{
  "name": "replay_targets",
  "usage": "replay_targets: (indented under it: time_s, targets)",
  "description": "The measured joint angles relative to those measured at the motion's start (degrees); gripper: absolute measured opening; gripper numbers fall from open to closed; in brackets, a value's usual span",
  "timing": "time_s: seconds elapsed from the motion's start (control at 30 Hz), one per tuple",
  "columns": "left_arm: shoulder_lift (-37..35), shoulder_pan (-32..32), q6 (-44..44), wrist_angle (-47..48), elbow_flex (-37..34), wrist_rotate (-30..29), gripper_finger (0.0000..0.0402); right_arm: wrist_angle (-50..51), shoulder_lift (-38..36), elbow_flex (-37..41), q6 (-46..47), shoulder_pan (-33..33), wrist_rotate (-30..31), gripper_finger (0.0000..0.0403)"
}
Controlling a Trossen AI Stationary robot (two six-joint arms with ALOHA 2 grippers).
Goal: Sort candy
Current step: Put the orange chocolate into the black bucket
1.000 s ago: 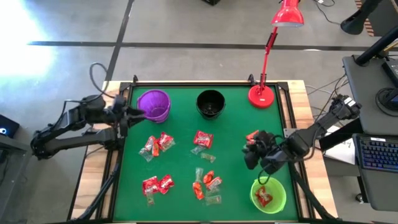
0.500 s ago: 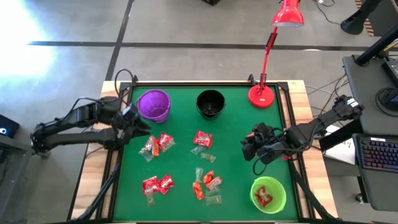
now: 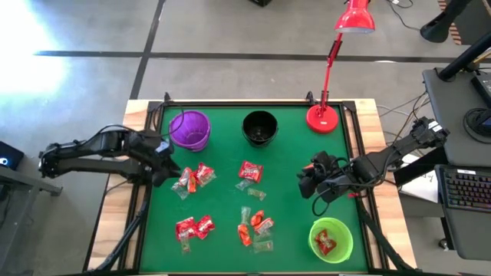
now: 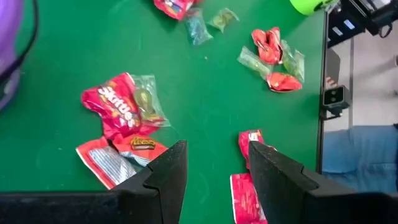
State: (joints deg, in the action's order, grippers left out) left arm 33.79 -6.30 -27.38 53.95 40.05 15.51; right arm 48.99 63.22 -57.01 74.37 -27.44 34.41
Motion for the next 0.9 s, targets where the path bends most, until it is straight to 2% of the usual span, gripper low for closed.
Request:
replay_targets:
  time_s: [0.2,0.5,0.67,0.9]
  targets:
    - [1.32,1.62,-7.88,0.16,-0.33,-0.67,0.0154,0.00,0.00,0.00,0.07,0.00,0.00,0.0141]
    - [4.58,5.13,-27.30,6.23,-0.44,-16.34,0.0154,0.02,0.00,0.00,0.00,0.00,0.00,0.0141]
    - [7.03,8.47,-32.88,5.42,-0.44,-16.90,0.0154,0.04,0.00,0.00,-0.01,0.00,0.00,0.0141]
    - [12.23,15.75,-45.01,5.12,-0.45,-21.81,0.0154,0.02,0.00,0.00,0.10,0.00,-0.04,0.0141]
